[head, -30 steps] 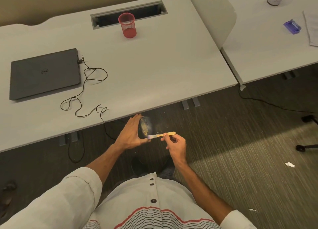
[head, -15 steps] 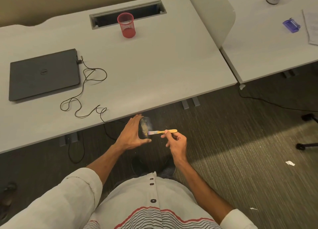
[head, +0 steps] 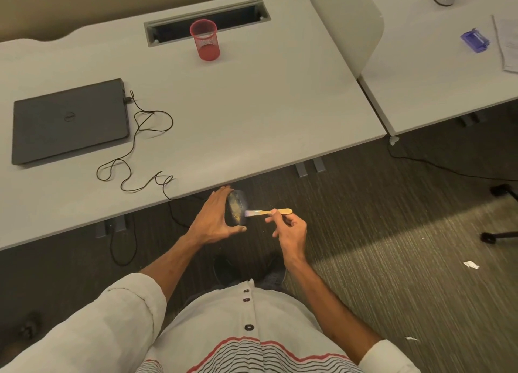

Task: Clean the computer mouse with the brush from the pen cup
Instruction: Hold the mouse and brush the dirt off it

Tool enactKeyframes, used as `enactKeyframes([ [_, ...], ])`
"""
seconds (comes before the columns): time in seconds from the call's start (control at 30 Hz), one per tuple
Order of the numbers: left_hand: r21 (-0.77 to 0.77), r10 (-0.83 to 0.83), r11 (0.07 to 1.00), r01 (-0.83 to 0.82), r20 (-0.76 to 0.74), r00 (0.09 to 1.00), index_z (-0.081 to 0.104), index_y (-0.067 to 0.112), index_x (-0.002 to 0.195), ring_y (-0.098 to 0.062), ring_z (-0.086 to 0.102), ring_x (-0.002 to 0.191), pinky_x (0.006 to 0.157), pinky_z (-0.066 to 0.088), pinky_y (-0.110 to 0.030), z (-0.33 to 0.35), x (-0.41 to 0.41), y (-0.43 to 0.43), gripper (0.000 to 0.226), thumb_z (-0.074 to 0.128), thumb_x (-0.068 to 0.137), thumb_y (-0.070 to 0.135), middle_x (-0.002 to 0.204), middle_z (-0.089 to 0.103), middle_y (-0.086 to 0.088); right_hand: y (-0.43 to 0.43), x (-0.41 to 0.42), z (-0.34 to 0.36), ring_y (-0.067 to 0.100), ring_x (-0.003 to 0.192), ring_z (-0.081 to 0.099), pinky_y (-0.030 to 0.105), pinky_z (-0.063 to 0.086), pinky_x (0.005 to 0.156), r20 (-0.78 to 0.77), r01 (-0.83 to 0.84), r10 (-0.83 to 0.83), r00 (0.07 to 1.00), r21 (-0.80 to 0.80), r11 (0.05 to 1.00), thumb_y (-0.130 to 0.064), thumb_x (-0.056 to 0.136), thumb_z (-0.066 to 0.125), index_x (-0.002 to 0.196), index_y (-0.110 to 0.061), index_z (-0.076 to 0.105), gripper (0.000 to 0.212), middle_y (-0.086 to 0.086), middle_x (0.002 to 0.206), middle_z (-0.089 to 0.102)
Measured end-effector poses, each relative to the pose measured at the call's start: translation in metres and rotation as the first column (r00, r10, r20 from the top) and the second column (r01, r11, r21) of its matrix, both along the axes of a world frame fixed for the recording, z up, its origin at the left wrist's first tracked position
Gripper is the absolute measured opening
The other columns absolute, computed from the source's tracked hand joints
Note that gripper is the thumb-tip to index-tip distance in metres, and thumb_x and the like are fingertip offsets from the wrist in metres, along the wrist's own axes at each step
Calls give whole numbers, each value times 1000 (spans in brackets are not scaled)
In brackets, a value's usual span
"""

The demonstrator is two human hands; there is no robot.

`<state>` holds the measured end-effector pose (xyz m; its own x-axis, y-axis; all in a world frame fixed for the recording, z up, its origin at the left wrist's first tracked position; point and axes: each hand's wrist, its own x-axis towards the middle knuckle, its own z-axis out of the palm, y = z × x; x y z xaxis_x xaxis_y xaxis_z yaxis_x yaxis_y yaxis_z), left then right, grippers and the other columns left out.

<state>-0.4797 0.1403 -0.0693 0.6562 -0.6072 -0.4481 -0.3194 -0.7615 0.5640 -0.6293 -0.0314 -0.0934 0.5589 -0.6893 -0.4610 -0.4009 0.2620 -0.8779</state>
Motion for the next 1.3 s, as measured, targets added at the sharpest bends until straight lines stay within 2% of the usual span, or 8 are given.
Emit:
enactKeyframes([
  [0.3, 1, -19, 1000, 19, 12, 1000, 13, 17, 171, -24, 11, 169, 139, 11, -48, -2, -1, 2, 124, 86, 82, 63, 181, 12, -4, -5, -2, -4, 12, 60, 58, 28, 46, 51, -113, 69, -74, 991, -43, 997, -26, 105, 72, 91, -19, 82, 18, 10, 85, 80],
  [0.6, 3, -14, 1000, 14, 11, 1000, 13, 19, 171, -23, 11, 169, 139, 11, -48, -2, -3, -2, 123, 85, 82, 62, 182, 11, -2, 2, 1, 0, 4, 58, 59, 17, 47, 51, -18, -9, 9, 1000, 9, 1000, -22, 105, 72, 90, -21, 82, 19, 3, 84, 81],
  [0.77, 4, -20, 1000, 20, 26, 999, 12, 18, 172, -23, 11, 169, 140, 10, -46, -1, -3, -2, 126, 85, 81, 64, 182, 10, -2, -4, 0, -6, 15, 63, 58, 34, 46, 57, -140, 60, -67, 988, -55, 997, -28, 105, 72, 90, -16, 83, 23, 13, 85, 78],
  [0.83, 5, -24, 1000, 24, 41, 999, 12, 18, 172, -22, 11, 169, 139, 11, -47, -1, -4, -1, 126, 84, 81, 66, 182, 10, -2, -9, -3, -6, 9, 66, 59, 33, 47, 62, -145, 12, -36, 989, -167, 986, -31, 105, 72, 93, -18, 82, 21, 4, 80, 76],
  [0.97, 5, -20, 1000, 19, 88, 996, 12, 17, 172, -22, 11, 169, 139, 12, -47, -1, -7, -5, 127, 82, 80, 70, 182, 10, -3, -6, -10, 7, -5, 70, 61, 16, 44, 63, -153, -234, 179, 972, -561, 794, -31, 101, 75, 102, -25, 80, 8, -16, 84, 72],
  [1.07, -6, 6, 1000, -5, 99, 995, 10, 17, 172, -22, 9, 169, 139, 13, -48, -1, -12, -10, 127, 80, 81, 72, 182, 9, -3, -1, -16, 9, 0, 74, 64, 20, 52, 63, -142, -304, 306, 941, -748, 589, -30, 100, 75, 103, -24, 80, 9, -13, 90, 75],
  [1.17, -19, 22, 1000, -20, 112, 993, 9, 16, 172, -22, 8, 170, 139, 12, -48, -3, -17, -15, 127, 78, 83, 73, 182, 9, -4, 4, -20, 8, 4, 72, 63, 28, 51, 59, -163, -314, 346, 924, -840, 442, -35, 100, 72, 100, -22, 80, 15, -10, 87, 74],
  [1.3, -30, 44, 999, -41, 122, 992, 9, 14, 172, -21, 8, 170, 139, 11, -47, -5, -24, -20, 128, 77, 83, 75, 182, 10, -5, 12, -23, 6, 5, 68, 64, 30, 52, 56, -165, -320, 367, 916, -851, 416, -34, 97, 77, 99, -21, 80, 13, -9, 83, 75],
])
